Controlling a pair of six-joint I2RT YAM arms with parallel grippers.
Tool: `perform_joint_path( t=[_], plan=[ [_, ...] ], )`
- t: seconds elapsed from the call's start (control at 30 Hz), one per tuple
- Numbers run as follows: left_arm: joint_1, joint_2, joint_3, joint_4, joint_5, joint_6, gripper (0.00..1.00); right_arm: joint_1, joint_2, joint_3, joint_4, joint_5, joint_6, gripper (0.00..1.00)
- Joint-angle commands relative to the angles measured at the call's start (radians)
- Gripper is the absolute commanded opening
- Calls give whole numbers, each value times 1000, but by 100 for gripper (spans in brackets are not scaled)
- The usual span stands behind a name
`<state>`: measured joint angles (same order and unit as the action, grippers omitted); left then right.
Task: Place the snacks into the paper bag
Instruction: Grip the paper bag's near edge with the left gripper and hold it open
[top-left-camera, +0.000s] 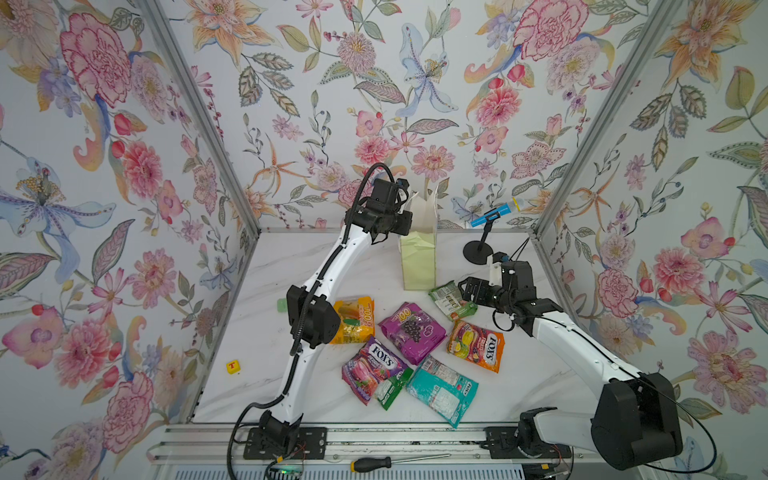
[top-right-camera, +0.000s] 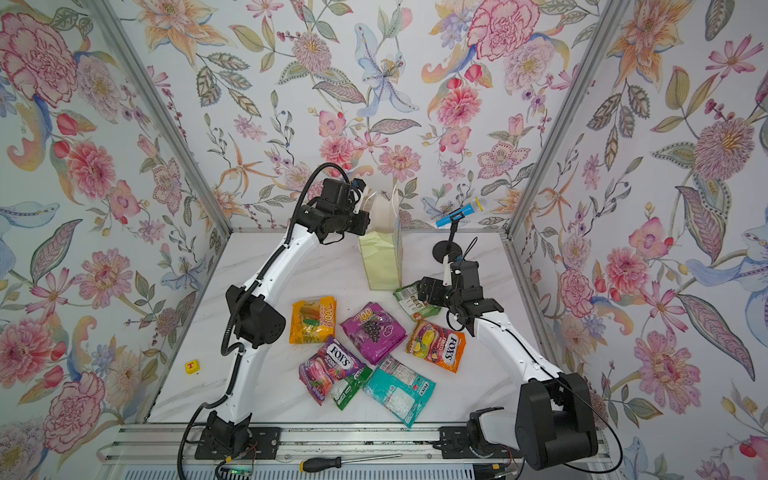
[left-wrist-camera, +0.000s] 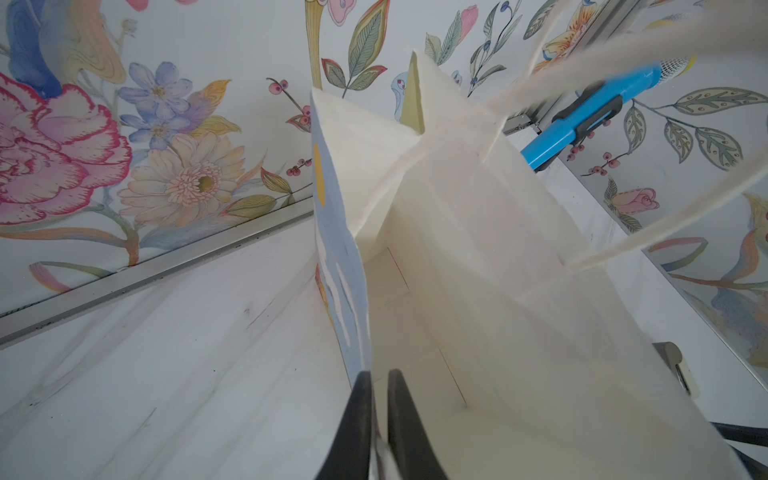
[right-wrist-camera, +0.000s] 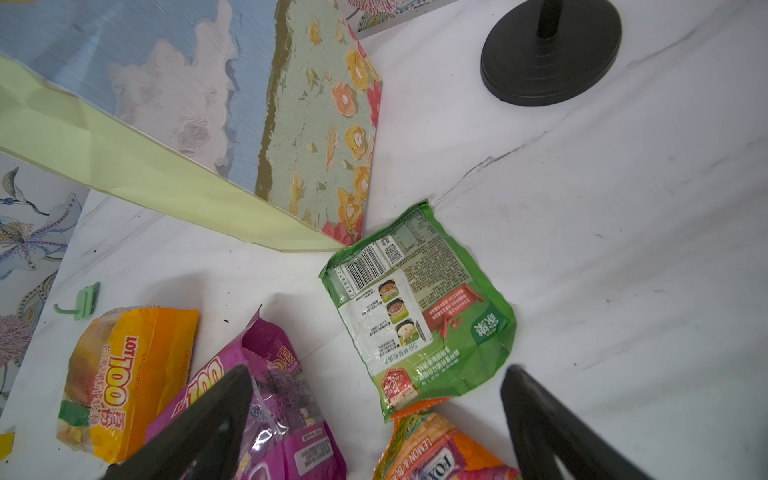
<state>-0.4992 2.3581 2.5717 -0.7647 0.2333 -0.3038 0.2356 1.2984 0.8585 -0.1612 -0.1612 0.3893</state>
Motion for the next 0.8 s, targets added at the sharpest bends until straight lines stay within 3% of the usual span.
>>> perform_joint_path(
  t=[0.0, 0.07, 0.4, 0.57, 0.77],
  plan=[
    [13, -63, -21, 18, 23, -5, 7, 4, 5, 24, 1, 11, 1, 96],
    [15, -76, -31, 24, 24, -1, 0, 7, 6, 22, 9, 13, 6, 96],
    [18, -114, -39, 24, 21, 5, 0, 7, 10, 18, 17, 21, 11, 96],
    [25, -164, -49, 19, -34, 57, 0, 6, 10, 12, 21, 38, 24, 96],
    [33, -260, -177, 68, -95, 101, 0, -2, 23, -9, 32, 43, 64, 93]
  ],
)
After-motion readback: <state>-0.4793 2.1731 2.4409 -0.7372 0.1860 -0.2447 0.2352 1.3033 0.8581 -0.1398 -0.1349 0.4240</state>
